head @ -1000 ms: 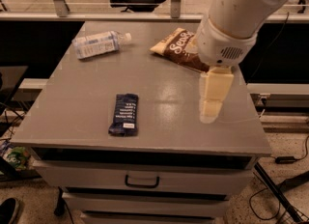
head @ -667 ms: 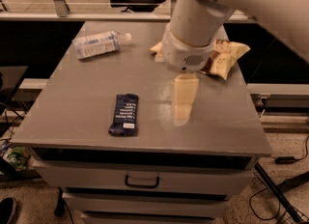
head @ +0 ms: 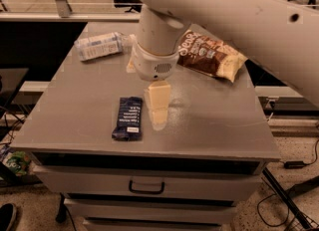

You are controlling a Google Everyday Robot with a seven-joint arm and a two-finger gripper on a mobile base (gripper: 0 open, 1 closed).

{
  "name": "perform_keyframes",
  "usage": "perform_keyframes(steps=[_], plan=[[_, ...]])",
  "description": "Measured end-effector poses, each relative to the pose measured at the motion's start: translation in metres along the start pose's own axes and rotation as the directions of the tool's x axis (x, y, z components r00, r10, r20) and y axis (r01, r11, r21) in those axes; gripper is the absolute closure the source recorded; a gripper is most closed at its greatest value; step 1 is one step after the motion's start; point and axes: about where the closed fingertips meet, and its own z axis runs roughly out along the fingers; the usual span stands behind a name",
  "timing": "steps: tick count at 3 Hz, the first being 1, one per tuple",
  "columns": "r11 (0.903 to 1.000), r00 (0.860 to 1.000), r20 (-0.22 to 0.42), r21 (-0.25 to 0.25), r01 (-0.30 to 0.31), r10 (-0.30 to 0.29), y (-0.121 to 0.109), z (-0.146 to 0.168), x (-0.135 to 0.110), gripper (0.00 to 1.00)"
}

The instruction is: Move rxbar blueberry near blue plastic bottle

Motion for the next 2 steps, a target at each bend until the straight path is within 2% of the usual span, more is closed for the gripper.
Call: perform_keyframes(steps=[1,2], plan=[[0.9898,0.991,0.009,-0.037,0.137,-0.137,-0.014,0.025,-0.02,0.0],[0.967,0.971,0.012,-0.084,0.24,-0.24,-0.02,0.04,-0.031,0.0]])
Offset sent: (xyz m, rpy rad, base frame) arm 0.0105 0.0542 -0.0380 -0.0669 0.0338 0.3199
